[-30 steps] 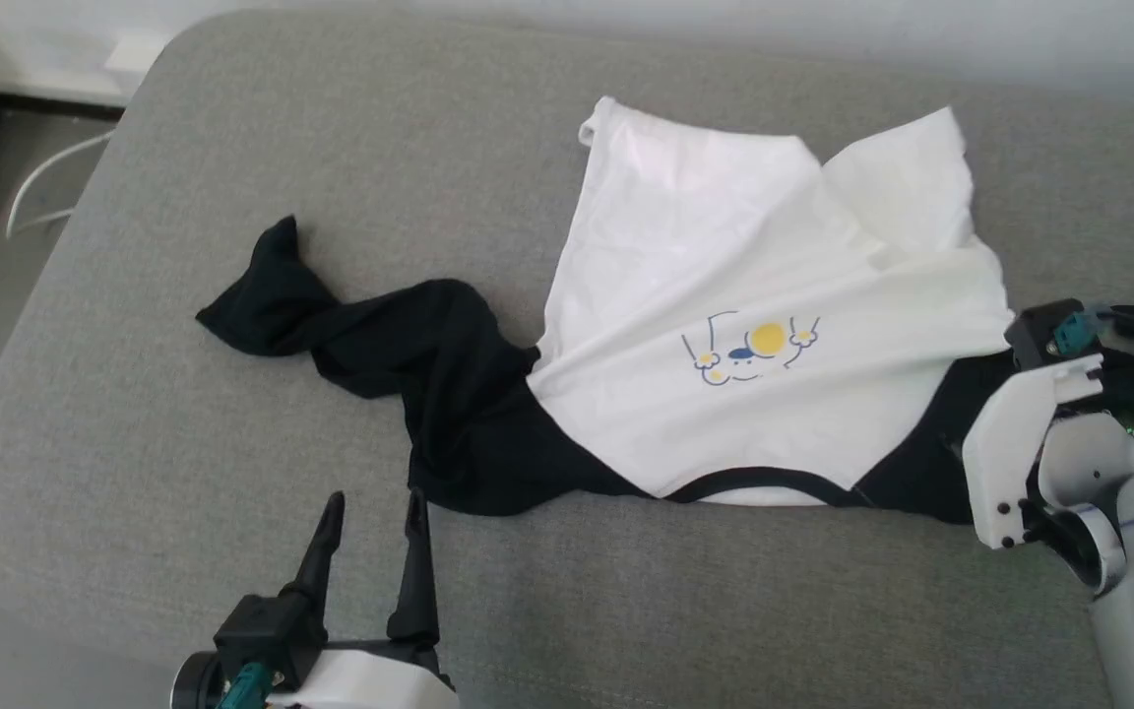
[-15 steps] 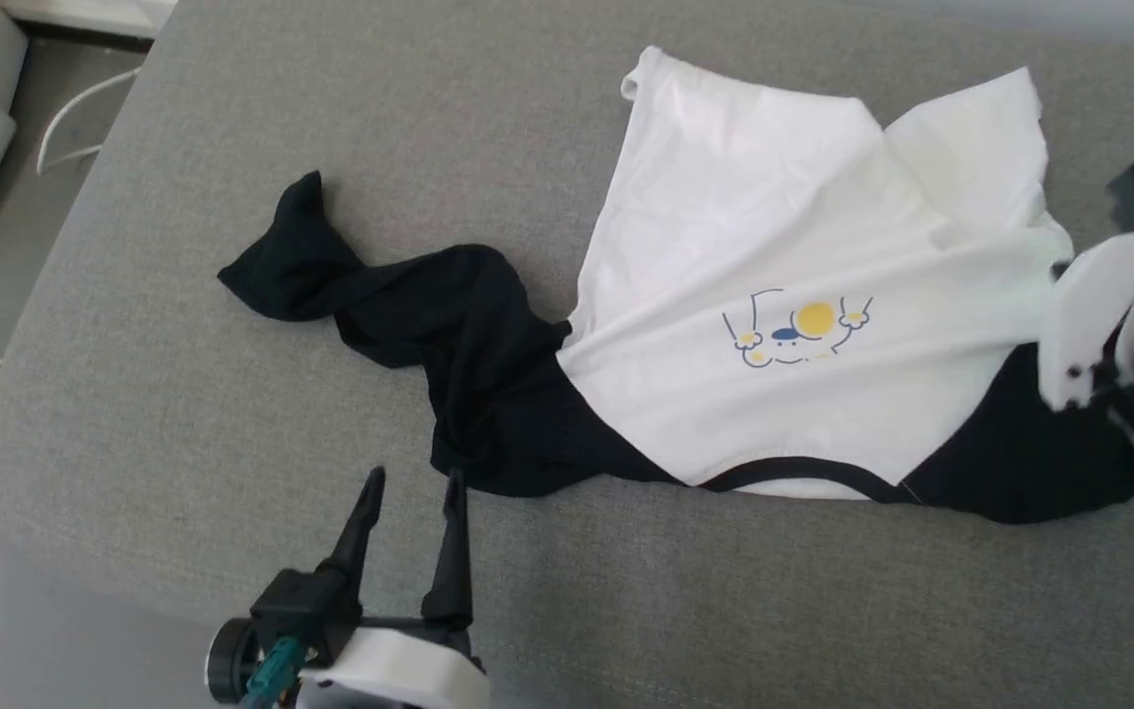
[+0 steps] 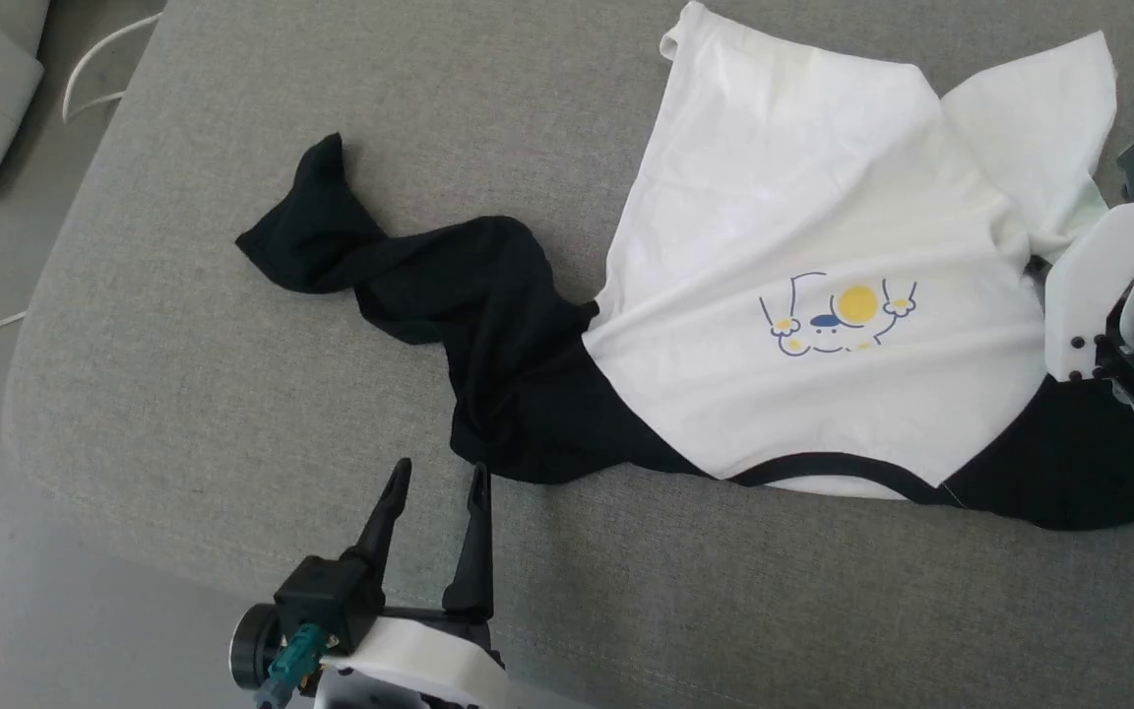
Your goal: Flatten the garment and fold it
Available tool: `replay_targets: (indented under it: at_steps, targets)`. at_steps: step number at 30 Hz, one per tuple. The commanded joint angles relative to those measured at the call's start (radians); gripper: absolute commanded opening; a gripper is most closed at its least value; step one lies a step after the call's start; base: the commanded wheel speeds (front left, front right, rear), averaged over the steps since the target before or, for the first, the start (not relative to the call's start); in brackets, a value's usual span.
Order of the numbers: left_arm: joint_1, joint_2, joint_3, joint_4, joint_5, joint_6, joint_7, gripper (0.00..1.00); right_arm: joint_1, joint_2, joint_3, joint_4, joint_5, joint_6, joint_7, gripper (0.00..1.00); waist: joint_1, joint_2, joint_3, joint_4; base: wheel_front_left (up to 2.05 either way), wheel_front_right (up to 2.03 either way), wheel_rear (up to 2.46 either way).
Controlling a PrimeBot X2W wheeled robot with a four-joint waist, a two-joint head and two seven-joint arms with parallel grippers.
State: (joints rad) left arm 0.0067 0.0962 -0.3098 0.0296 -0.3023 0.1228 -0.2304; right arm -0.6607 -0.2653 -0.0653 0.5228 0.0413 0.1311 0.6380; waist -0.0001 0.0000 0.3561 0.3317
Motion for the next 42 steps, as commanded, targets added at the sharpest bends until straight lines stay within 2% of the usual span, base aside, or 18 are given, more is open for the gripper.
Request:
replay_targets:
  at_steps: [1,4,5,6,7,15,22,27,28,29,32,37,42]
  targets:
    - [-0.021,-0.004,-0.003,0.004,-0.004,-0.007,-0.005,1.00,0.024,0.006,0.008,0.027,0.006,0.000,0.023,1.00,0.0001,0.0000,-0.001,0.001,0.00,0.00,0.00]
    - [-0.025,-0.006,-0.010,0.006,-0.008,-0.011,-0.003,1.00,0.032,-0.005,0.005,0.025,0.014,0.000,0.049,1.00,0.0001,0.0000,0.002,0.007,0.00,0.00,0.00]
    - [-0.026,-0.007,-0.013,0.006,-0.011,-0.012,-0.003,1.00,0.032,-0.007,-0.004,0.021,0.013,0.000,0.045,0.88,0.0001,0.0000,0.004,0.010,0.00,0.00,0.00]
    - [-0.028,-0.008,-0.015,0.007,-0.013,-0.014,-0.003,1.00,0.031,-0.007,-0.013,0.016,0.007,0.000,0.035,0.35,0.0001,0.0000,0.007,0.012,0.00,0.00,0.00]
    - [-0.029,-0.008,-0.016,0.007,-0.015,-0.014,-0.003,1.00,0.030,-0.005,-0.017,0.009,0.000,0.000,0.023,0.00,0.0001,0.0000,0.008,0.015,0.00,0.00,0.00]
    - [-0.022,-0.004,-0.020,0.008,-0.020,-0.013,-0.006,1.00,-0.057,-0.021,-0.017,-0.051,-0.032,0.000,-0.072,0.00,0.0001,0.0000,0.014,0.025,0.00,0.00,0.00]
    - [-0.030,-0.011,-0.046,0.012,-0.030,-0.023,-0.007,1.00,-0.162,-0.074,-0.039,-0.062,-0.054,0.000,-0.046,0.00,0.0001,0.0000,0.033,0.049,0.00,0.00,0.00]
    - [-0.038,-0.015,-0.061,0.024,-0.034,-0.030,-0.008,1.00,-0.193,-0.115,-0.091,-0.053,-0.095,0.000,-0.042,0.00,0.0001,0.0000,0.047,0.078,0.00,0.00,0.00]
    - [-0.040,-0.015,-0.062,0.025,-0.034,-0.030,-0.008,1.00,-0.197,-0.112,-0.109,-0.047,-0.106,0.000,-0.043,0.45,0.0001,0.0000,0.050,0.080,0.00,0.00,0.00]
    - [-0.042,-0.015,-0.062,0.027,-0.036,-0.030,-0.009,1.00,-0.200,-0.105,-0.125,-0.043,-0.117,0.000,-0.046,1.00,0.0001,0.0000,0.052,0.081,0.00,0.00,0.00]
    - [-0.046,-0.016,-0.063,0.031,-0.038,-0.028,-0.010,1.00,-0.204,-0.075,-0.133,-0.036,-0.136,0.000,-0.064,1.00,0.0001,0.0000,0.051,0.075,0.00,0.00,0.00]
    - [-0.044,-0.013,-0.067,0.037,-0.038,-0.026,-0.010,1.00,-0.178,-0.036,-0.107,-0.058,-0.073,0.000,-0.109,1.00,0.0001,0.0000,0.007,0.045,0.00,0.00,0.00]
    - [-0.023,0.006,-0.060,0.018,-0.031,-0.008,-0.006,1.00,-0.063,-0.012,-0.078,-0.190,0.042,0.000,-0.181,1.00,0.0001,0.0000,-0.065,0.001,0.00,0.00,0.00]
